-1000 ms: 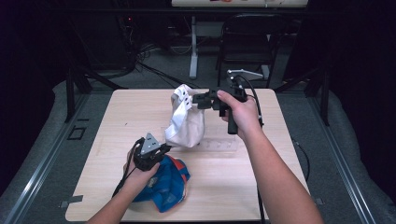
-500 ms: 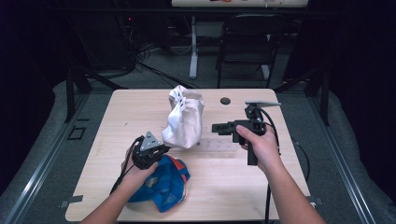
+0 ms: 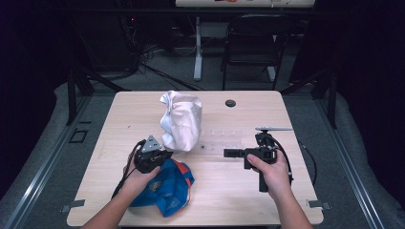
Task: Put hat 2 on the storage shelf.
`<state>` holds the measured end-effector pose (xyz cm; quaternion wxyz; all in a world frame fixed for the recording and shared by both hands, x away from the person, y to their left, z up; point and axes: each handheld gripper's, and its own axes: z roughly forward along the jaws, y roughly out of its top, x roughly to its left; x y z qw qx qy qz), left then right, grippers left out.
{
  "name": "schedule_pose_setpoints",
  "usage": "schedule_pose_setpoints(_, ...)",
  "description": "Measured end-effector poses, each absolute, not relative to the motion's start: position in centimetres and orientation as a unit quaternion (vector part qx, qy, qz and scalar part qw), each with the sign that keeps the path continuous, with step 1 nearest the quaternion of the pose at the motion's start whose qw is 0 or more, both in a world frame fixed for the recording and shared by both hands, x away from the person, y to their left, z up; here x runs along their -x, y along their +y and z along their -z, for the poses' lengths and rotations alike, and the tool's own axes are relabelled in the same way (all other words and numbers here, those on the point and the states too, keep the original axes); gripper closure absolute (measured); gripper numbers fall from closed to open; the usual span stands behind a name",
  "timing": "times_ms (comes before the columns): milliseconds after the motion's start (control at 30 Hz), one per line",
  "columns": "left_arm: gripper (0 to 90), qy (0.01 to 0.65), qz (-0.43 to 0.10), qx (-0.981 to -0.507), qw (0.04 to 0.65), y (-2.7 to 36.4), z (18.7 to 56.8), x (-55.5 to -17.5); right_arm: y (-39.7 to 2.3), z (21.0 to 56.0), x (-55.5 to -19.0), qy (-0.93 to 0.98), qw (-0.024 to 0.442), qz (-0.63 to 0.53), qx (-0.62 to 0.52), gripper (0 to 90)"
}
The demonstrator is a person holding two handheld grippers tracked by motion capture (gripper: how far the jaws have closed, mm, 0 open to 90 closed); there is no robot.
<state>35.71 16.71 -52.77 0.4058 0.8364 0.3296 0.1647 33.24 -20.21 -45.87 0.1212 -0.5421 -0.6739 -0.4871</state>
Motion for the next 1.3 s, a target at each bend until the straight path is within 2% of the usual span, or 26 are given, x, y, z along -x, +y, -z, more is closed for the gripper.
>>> schedule_pose_setpoints(200, 85.1, 0.329, -0.175, -0.837, 0.399, 16.4, 52.7, -35.4, -20.9, 47.9, -32.2, -0.651, 0.135, 0.505, 0.550, 53.6)
schedule_pose_setpoints(300, 81.7, 0.328, -0.181, -0.836, 0.402, 16.4, 52.5, -35.1, -21.2, 48.7, -31.8, -0.638, 0.134, 0.512, 0.560, 52.1)
schedule_pose_setpoints(433, 66.5, 0.337, -0.179, -0.824, 0.419, 17.3, 51.9, -34.2, -21.7, 49.9, -31.2, -0.622, 0.147, 0.517, 0.570, 50.4)
schedule_pose_setpoints(500, 64.4, 0.339, -0.182, -0.822, 0.421, 17.5, 51.8, -33.9, -21.7, 50.2, -31.1, -0.618, 0.152, 0.517, 0.572, 50.0)
schedule_pose_setpoints(567, 57.6, 0.354, -0.177, -0.818, 0.418, 18.6, 51.8, -33.0, -21.6, 51.0, -30.9, -0.612, 0.150, 0.518, 0.579, 43.8)
schedule_pose_setpoints(600, 55.8, 0.354, -0.177, -0.818, 0.418, 18.6, 51.8, -33.0, -21.6, 51.0, -30.9, -0.612, 0.150, 0.518, 0.579, 43.8)
schedule_pose_setpoints(700, 54.8, 0.364, -0.193, -0.815, 0.408, 19.9, 51.8, -32.1, -21.2, 51.6, -30.9, -0.614, 0.148, 0.512, 0.583, 41.3)
schedule_pose_setpoints(767, 52.9, 0.385, -0.192, -0.808, 0.401, 21.5, 51.5, -31.3, -20.7, 52.0, -30.6, -0.629, 0.145, 0.500, 0.578, 48.3)
schedule_pose_setpoints(833, 52.3, 0.391, -0.192, -0.807, 0.398, 22.1, 51.4, -31.1, -20.4, 52.1, -30.6, -0.638, 0.143, 0.488, 0.578, 49.2)
schedule_pose_setpoints(900, 52.0, 0.406, -0.198, -0.799, 0.396, 23.8, 51.4, -30.3, -19.7, 52.7, -30.3, -0.652, 0.147, 0.475, 0.572, 55.2)
schedule_pose_setpoints(933, 52.0, 0.406, -0.198, -0.799, 0.396, 23.8, 51.4, -30.3, -19.7, 52.7, -30.3, -0.652, 0.147, 0.475, 0.572, 55.2)
schedule_pose_setpoints(1000, 52.0, 0.415, -0.198, -0.792, 0.402, 25.0, 51.8, -29.9, -19.1, 53.0, -30.2, -0.671, 0.136, 0.457, 0.568, 58.2)
schedule_pose_setpoints(1067, 52.1, 0.424, -0.205, -0.785, 0.403, 26.4, 52.9, -29.7, -18.3, 53.3, -30.0, -0.691, 0.103, 0.442, 0.563, 63.5)
schedule_pose_setpoints(1167, 52.2, 0.435, -0.213, -0.782, 0.392, 27.4, 53.6, -29.9, -17.6, 53.4, -29.9, -0.691, 0.105, 0.449, 0.556, 66.1)
schedule_pose_setpoints(1300, 52.3, 0.449, -0.206, -0.774, 0.396, 28.1, 54.2, -30.0, -16.4, 53.6, -29.9, -0.700, 0.112, 0.448, 0.545, 65.1)
